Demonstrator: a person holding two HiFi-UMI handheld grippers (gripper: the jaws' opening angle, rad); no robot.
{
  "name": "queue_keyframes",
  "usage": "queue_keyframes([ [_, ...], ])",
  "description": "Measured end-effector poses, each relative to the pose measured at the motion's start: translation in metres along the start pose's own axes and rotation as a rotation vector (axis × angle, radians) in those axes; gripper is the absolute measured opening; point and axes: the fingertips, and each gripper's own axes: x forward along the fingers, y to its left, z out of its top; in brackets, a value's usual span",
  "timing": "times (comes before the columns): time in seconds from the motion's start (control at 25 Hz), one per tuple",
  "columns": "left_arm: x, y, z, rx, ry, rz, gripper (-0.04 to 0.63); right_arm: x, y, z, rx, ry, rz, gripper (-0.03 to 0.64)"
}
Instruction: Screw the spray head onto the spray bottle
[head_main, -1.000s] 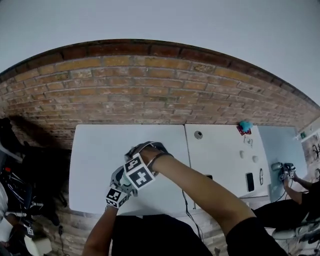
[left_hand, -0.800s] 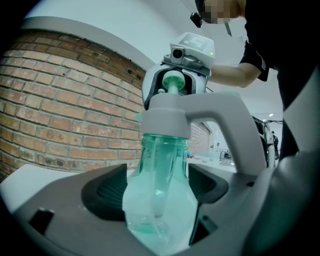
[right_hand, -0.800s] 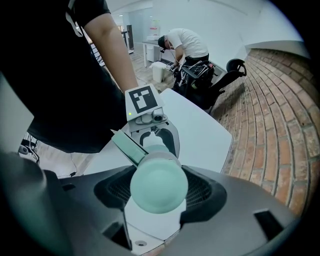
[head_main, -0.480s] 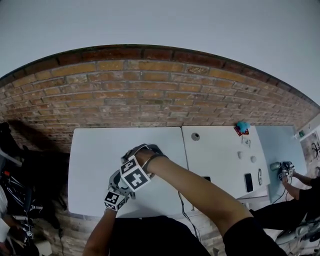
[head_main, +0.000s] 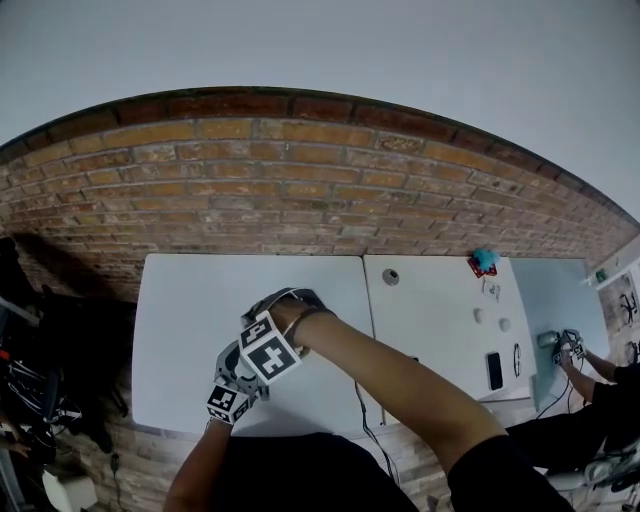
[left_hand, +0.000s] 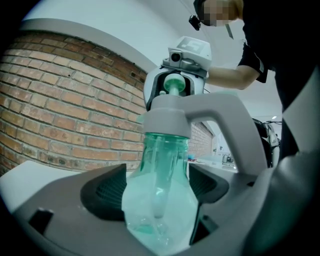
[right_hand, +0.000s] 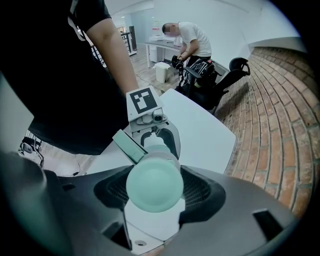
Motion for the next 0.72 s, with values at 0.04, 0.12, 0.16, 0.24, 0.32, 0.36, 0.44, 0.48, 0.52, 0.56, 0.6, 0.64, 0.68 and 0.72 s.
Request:
queue_keyframes([
  [0.04,0.001,-0.001,-0.001,-0.003,-0.001,0.004,0.382,0.0,0.001,-0.001,-0.004,-0.003,0.003,0.265],
  [0.12,0.004,-0.003,-0.003,0.008,-0.002,-0.001,0.383,0.0,0.003,-0.004,-0.007,-0.01,0.012,0.265],
  [0.16,0.006,-0.003,-0.002,0.011,0.0,-0.008,0.383,-0.001,0.003,-0.006,-0.004,-0.012,0.013,0.265],
  [0.24,0.01,-0.002,0.0,0.007,0.0,-0.024,0.383,-0.002,0.001,-0.01,0.003,-0.012,0.011,0.265],
  [0.32,0.012,-0.004,-0.001,0.013,-0.008,-0.032,0.382,-0.003,0.002,-0.012,-0.001,-0.02,0.013,0.265],
  [0.36,0.012,-0.005,-0.002,0.017,-0.012,-0.03,0.383,-0.003,0.003,-0.012,-0.006,-0.03,0.016,0.265],
  [0.44,0.007,-0.007,-0.003,0.03,-0.019,-0.025,0.383,-0.003,0.005,-0.009,-0.013,-0.045,0.023,0.267],
  [0.48,0.005,-0.007,-0.003,0.037,-0.019,-0.025,0.382,-0.003,0.005,-0.008,-0.014,-0.046,0.025,0.267],
  [0.52,0.002,-0.006,-0.004,0.044,-0.016,-0.028,0.383,-0.004,0.005,-0.007,-0.015,-0.044,0.026,0.267],
  [0.56,-0.001,-0.006,-0.005,0.049,-0.011,-0.033,0.382,-0.004,0.004,-0.007,-0.013,-0.042,0.027,0.267],
  [0.6,-0.003,-0.004,-0.007,0.052,-0.007,-0.04,0.384,-0.005,0.003,-0.007,-0.01,-0.038,0.029,0.267],
  [0.64,-0.005,-0.003,-0.009,0.054,-0.004,-0.047,0.388,-0.006,0.002,-0.008,-0.006,-0.033,0.031,0.267],
  [0.68,-0.008,-0.003,-0.01,0.058,-0.001,-0.053,0.391,-0.006,0.002,-0.008,-0.002,-0.028,0.033,0.267],
  [0.72,-0.01,-0.003,-0.012,0.062,0.001,-0.056,0.393,-0.006,0.002,-0.008,0.001,-0.025,0.035,0.267],
])
